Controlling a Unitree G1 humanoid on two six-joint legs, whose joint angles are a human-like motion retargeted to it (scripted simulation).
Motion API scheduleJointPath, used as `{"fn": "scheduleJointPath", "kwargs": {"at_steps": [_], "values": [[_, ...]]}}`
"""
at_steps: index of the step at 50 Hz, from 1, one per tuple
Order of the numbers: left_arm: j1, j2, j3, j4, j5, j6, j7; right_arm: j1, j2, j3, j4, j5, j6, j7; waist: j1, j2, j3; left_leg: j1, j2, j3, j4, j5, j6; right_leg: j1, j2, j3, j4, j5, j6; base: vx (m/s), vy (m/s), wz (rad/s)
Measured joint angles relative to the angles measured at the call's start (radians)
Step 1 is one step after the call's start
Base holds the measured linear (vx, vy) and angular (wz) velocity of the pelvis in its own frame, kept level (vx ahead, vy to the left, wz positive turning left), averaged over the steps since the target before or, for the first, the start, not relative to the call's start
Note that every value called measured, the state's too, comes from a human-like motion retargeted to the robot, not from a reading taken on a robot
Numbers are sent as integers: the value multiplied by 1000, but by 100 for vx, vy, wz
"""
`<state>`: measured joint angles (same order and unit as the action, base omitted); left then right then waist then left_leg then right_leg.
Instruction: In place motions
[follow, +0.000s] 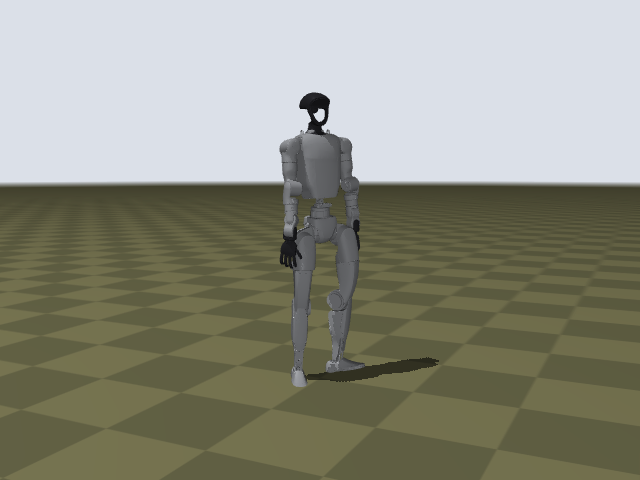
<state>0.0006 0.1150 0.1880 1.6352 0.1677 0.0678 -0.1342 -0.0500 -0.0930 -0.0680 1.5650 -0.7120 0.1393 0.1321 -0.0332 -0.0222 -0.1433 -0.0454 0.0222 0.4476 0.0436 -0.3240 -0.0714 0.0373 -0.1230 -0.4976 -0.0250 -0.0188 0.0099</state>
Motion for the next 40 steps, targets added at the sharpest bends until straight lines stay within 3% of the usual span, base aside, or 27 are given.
{"fn": "scheduleJointPath", "kwargs": {"at_steps": [40], "values": [[2, -6, 4, 4, -3, -2, 1, 1, 4, 2, 2, -6, -1, 7, -6, -1, -3, 2, 1, -7, 3, 1, 1, 2, 0, -3, 3, 0, -2, 0, 0, 0]]}}
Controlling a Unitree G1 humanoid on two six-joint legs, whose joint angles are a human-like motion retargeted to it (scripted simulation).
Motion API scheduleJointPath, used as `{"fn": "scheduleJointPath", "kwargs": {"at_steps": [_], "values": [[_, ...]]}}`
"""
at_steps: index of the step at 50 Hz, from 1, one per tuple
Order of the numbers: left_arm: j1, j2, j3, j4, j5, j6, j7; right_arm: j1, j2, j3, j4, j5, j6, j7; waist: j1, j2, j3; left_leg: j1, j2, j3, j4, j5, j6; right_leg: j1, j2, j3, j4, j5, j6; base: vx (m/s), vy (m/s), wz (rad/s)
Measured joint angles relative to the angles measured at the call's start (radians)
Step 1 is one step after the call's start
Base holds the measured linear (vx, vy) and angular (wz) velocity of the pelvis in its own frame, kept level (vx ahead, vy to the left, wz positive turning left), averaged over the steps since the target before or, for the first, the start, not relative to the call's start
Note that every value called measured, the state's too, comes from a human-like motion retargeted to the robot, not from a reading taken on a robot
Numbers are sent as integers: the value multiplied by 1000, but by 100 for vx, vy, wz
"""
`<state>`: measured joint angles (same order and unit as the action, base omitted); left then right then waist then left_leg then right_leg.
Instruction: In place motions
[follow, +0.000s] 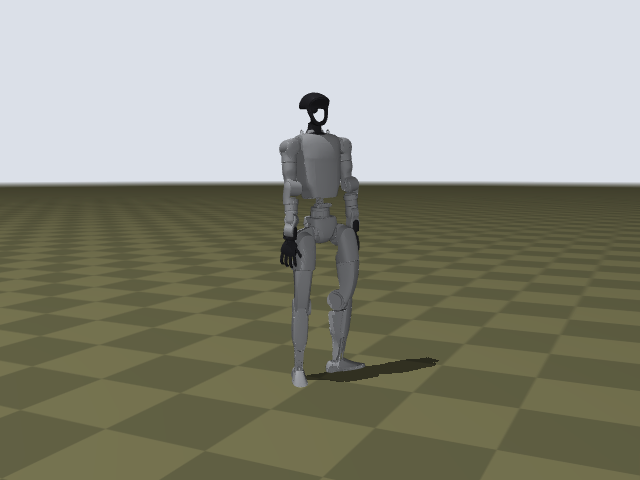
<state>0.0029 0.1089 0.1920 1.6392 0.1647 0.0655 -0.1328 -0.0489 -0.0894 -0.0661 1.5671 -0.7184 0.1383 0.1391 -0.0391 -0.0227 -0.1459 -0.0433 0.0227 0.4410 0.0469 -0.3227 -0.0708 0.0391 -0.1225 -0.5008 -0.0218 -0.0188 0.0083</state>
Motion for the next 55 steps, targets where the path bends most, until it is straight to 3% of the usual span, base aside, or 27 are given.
{"fn": "scheduleJointPath", "kwargs": {"at_steps": [55], "values": [[-4, 9, -13, 5, 0, 1, -1, -11, -11, 8, 5, -10, -5, 9, 7, 1, -2, -3, 3, -3, 5, 0, 0, -2, -1, 0, 3, -1, 2, 0, 0, 0]]}}
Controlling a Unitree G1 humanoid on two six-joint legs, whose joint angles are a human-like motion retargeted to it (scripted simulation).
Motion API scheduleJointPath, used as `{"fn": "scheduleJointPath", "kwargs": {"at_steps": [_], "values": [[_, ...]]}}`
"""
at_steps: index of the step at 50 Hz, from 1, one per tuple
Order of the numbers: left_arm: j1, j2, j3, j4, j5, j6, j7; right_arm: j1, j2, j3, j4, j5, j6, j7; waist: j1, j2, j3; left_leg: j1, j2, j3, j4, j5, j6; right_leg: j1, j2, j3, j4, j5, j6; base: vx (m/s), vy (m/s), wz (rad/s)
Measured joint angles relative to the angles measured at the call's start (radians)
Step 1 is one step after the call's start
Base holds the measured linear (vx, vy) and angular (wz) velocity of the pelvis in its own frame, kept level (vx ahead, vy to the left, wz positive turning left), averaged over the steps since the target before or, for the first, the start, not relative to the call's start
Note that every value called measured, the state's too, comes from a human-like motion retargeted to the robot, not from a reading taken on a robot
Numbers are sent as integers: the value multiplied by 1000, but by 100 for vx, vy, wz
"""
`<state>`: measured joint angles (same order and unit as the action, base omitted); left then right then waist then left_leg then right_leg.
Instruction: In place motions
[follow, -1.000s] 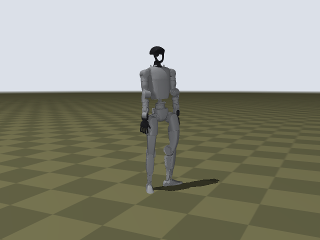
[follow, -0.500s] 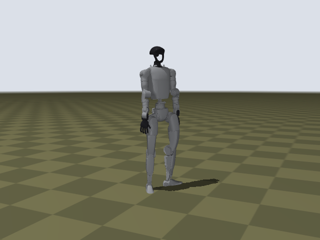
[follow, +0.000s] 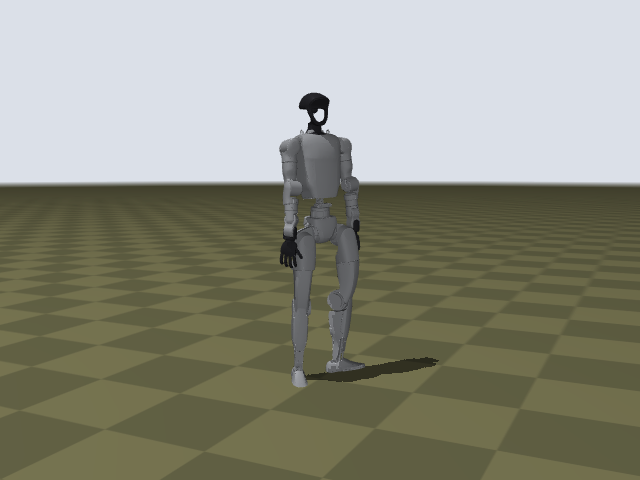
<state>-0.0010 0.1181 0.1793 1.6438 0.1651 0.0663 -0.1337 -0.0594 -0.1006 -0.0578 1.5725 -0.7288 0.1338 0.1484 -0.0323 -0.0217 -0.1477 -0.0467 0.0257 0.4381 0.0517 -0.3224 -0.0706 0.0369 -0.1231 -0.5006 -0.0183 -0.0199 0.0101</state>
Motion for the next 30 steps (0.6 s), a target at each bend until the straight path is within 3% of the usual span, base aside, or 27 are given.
{"fn": "scheduleJointPath", "kwargs": {"at_steps": [30], "values": [[-1, 2, -9, 2, -3, 0, 0, -3, -1, 6, 1, -10, -2, 6, 3, 0, -2, 1, 3, 2, 1, 0, -2, 0, 1, 3, 0, -2, 1, 0, 0, 0]]}}
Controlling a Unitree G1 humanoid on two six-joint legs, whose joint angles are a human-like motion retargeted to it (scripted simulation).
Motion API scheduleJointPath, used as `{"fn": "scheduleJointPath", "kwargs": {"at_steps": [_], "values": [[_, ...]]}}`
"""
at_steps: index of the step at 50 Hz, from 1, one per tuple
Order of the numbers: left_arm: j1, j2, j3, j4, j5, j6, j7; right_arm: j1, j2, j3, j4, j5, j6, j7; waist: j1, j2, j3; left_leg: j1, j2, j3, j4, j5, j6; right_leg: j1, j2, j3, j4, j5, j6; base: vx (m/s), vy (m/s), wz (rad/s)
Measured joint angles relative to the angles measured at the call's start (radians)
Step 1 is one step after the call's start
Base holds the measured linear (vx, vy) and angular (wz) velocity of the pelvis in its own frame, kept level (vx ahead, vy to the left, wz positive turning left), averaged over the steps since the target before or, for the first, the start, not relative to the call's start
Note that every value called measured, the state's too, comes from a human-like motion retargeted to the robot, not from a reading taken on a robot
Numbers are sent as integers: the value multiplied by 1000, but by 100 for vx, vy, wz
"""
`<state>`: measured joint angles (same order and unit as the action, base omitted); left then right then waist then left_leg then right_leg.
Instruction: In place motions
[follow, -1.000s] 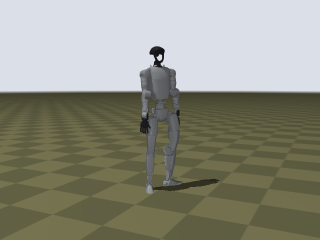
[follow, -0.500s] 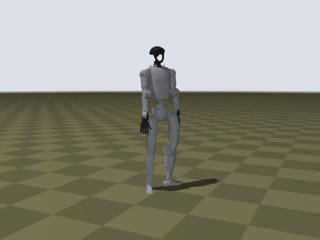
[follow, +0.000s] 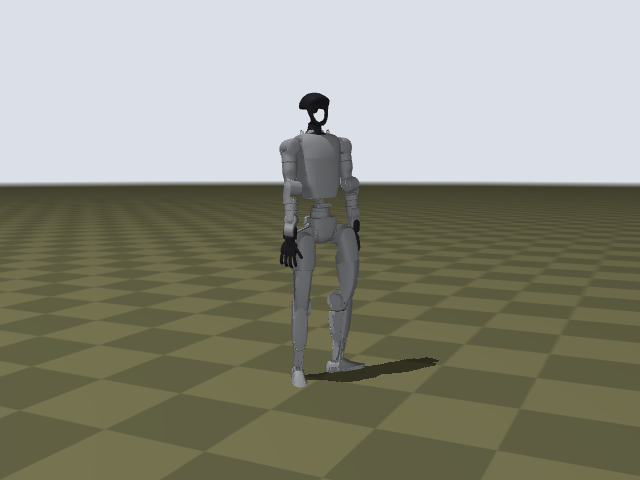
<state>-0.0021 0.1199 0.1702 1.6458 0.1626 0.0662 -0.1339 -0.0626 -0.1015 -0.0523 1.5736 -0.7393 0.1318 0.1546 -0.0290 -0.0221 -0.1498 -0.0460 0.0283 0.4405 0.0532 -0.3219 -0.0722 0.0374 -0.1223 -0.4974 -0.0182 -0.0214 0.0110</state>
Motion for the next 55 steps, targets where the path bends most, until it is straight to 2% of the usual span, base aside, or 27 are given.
{"fn": "scheduleJointPath", "kwargs": {"at_steps": [55], "values": [[2, -7, 15, 0, -11, -1, 1, -1, 5, 2, -3, -13, -4, 2, -14, 1, -4, -5, -1, -3, 1, 1, 2, -5, -1, -1, 2, 0, 1, 0, 0, 0]]}}
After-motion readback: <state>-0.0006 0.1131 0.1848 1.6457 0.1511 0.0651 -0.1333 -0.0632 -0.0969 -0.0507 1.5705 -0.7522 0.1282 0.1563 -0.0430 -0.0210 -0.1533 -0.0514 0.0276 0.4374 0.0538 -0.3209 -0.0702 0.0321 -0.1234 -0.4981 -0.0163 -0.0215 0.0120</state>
